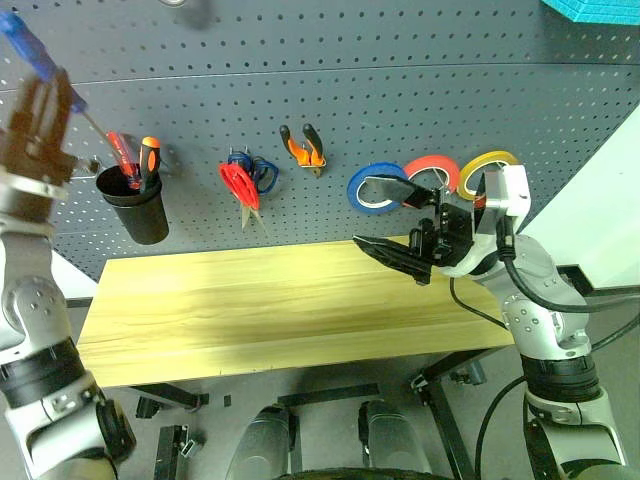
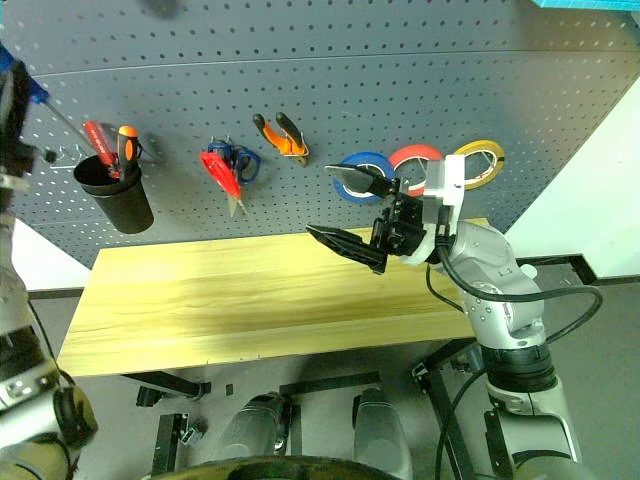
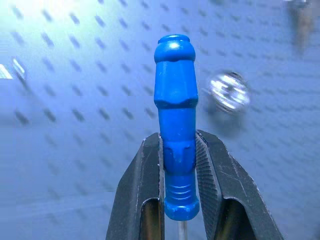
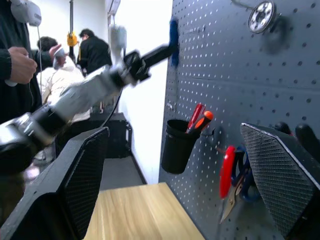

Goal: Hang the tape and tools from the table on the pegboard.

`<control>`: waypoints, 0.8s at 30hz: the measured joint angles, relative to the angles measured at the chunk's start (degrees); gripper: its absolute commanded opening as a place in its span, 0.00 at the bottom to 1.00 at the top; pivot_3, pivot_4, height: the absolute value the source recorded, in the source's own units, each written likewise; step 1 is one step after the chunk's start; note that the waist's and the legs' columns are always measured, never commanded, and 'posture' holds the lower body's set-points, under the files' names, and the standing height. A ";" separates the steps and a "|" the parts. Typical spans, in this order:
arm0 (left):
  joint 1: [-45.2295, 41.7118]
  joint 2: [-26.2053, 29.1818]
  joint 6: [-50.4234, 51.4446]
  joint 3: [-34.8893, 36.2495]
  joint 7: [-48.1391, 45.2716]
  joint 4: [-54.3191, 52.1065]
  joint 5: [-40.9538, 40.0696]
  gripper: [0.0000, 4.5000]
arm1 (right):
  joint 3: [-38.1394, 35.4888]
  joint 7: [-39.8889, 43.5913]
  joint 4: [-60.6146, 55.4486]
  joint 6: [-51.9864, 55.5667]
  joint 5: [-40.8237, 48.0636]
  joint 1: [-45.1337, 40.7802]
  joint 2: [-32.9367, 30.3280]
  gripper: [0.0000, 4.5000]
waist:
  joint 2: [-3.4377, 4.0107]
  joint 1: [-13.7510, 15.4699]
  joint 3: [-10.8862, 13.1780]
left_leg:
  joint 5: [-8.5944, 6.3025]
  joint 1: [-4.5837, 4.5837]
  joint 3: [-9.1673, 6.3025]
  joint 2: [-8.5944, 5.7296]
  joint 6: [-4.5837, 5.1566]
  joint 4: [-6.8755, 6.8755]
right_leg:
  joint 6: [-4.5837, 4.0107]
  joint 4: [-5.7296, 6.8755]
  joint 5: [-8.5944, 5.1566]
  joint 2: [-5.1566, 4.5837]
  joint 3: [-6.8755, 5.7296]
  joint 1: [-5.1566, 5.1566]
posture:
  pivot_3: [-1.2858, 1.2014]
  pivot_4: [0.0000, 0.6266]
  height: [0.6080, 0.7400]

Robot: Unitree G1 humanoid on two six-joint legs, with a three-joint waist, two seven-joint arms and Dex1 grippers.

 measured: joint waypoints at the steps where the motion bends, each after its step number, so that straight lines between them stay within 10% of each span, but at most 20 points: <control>1: -0.77 0.90 -1.39 -0.83 -0.04 2.22 1.96 0.11 | 0.10 0.12 0.18 -0.06 -0.28 0.39 0.14 0.98 | 0.00 -0.02 0.00 | 0.00 0.00 0.01 0.00 0.00 0.00 | 0.01 0.00 0.00 0.00 0.01 -0.01 | 0.50 0.10 1.00; 9: -3.21 2.85 -7.22 -4.55 0.35 17.21 10.30 0.11 | 0.19 -0.23 0.17 -0.37 -2.16 3.35 0.64 0.98 | -0.06 -0.20 -0.04 | 0.00 -0.03 0.03 0.03 0.00 0.02 | 0.02 0.02 0.02 0.03 0.02 -0.04 | 0.48 0.09 1.00; 18: -3.18 1.81 -7.21 -5.65 1.49 19.13 11.30 0.80 | 0.18 -1.58 -1.47 -0.29 -2.83 3.92 0.58 0.98 | -0.11 -0.33 -0.08 | 0.00 -0.02 0.03 0.03 0.00 0.05 | 0.08 0.03 0.08 0.03 0.03 -0.04 | 0.49 0.09 1.00; 24: -2.06 1.58 -3.02 -5.73 1.04 17.58 8.37 0.80 | 0.19 -1.57 -1.46 -0.17 -2.90 3.90 0.25 0.98 | -0.12 -0.35 -0.09 | 0.01 -0.02 0.03 0.03 0.00 0.05 | 0.09 0.05 0.08 0.03 0.04 -0.04 | 0.49 0.10 1.00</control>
